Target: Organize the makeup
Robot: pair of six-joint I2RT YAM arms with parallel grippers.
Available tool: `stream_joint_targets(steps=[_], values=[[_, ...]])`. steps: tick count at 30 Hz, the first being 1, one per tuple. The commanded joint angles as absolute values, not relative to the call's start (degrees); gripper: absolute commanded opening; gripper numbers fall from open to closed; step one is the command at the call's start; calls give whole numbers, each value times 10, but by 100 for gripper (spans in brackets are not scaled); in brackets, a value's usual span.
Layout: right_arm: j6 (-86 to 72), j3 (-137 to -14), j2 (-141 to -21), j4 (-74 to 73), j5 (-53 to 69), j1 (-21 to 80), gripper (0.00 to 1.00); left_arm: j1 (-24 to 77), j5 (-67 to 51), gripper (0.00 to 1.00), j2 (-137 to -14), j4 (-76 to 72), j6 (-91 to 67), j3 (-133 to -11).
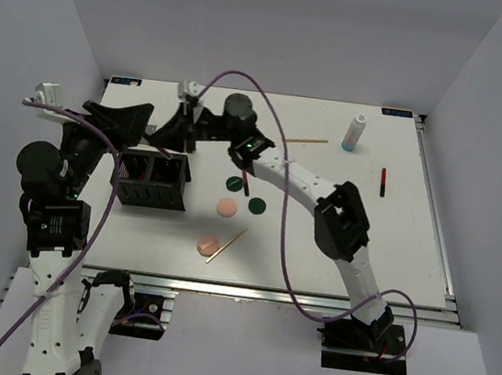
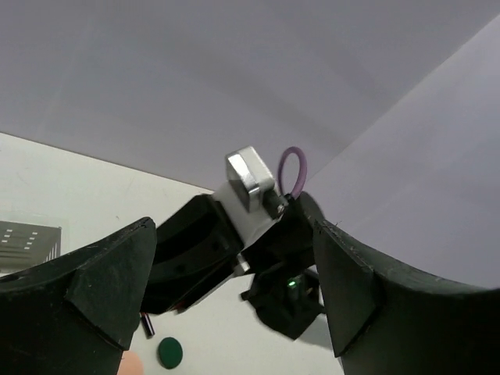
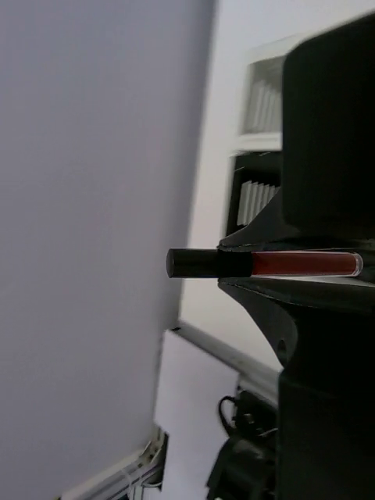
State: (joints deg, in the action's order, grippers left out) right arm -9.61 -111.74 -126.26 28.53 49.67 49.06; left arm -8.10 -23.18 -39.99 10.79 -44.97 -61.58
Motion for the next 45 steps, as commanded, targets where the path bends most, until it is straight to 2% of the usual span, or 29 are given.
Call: stream_joint_targets(steps=[1,6,12,19,20,23,26,28,30,31,32,34,35,36,37,38,40,41,42,43,44,45], values=[[-138,-1229,-1348,417,462,525,0,-79,-241,91,-405,138,-438,-646],[-110,-1330,-1447,423,309,562,0,-79,-234,91,-391,185,-426,-666],[-73,-1330,-1480,428,189,591,0,-79,-230,91,-379,229,-420,-672],[-42,-1338,-1506,414,158,595,0,-79,-240,91,-380,252,-409,-675],[-42,-1328,-1502,415,163,595,20,-80,-245,91,-383,252,-404,-673],[-38,-1268,-1478,431,193,594,47,-79,-257,91,-392,254,-399,-671],[-35,-1223,-1450,440,220,592,55,-79,-259,89,-396,255,-398,-672],[-38,-1214,-1439,440,229,590,57,-79,-260,86,-400,250,-400,-675],[-50,-1210,-1422,442,229,585,57,-79,-268,71,-408,237,-403,-679],[-56,-1203,-1413,445,223,581,52,-79,-275,61,-412,232,-405,-681],[-63,-1198,-1401,447,211,575,47,-79,-282,38,-417,225,-414,-682],[-87,-1188,-1356,432,192,546,31,-80,-306,21,-434,201,-426,-674],[-92,-1180,-1337,413,174,531,13,-79,-315,12,-439,190,-441,-667],[-95,-1174,-1300,389,169,517,7,-79,-337,10,-446,168,-449,-658],[-96,-1167,-1282,328,166,482,0,-79,-345,9,-463,158,-459,-639],[-94,-1137,-1241,298,175,462,0,-76,-355,11,-473,148,-477,-629],[-83,-1087,-1199,225,198,397,0,-62,-351,28,-510,137,-488,-618],[-73,-1039,-1160,189,206,374,0,-22,-339,36,-525,141,-476,-621],[-62,-1018,-1140,152,211,328,7,11,-320,48,-543,159,-464,-627],[-50,-996,-1123,84,219,306,37,52,-260,55,-587,175,-450,-651],[-29,-971,-1087,55,242,280,50,126,-231,62,-613,188,-428,-662],[-19,-916,-1065,33,253,233,60,156,-207,69,-640,219,-422,-674]])
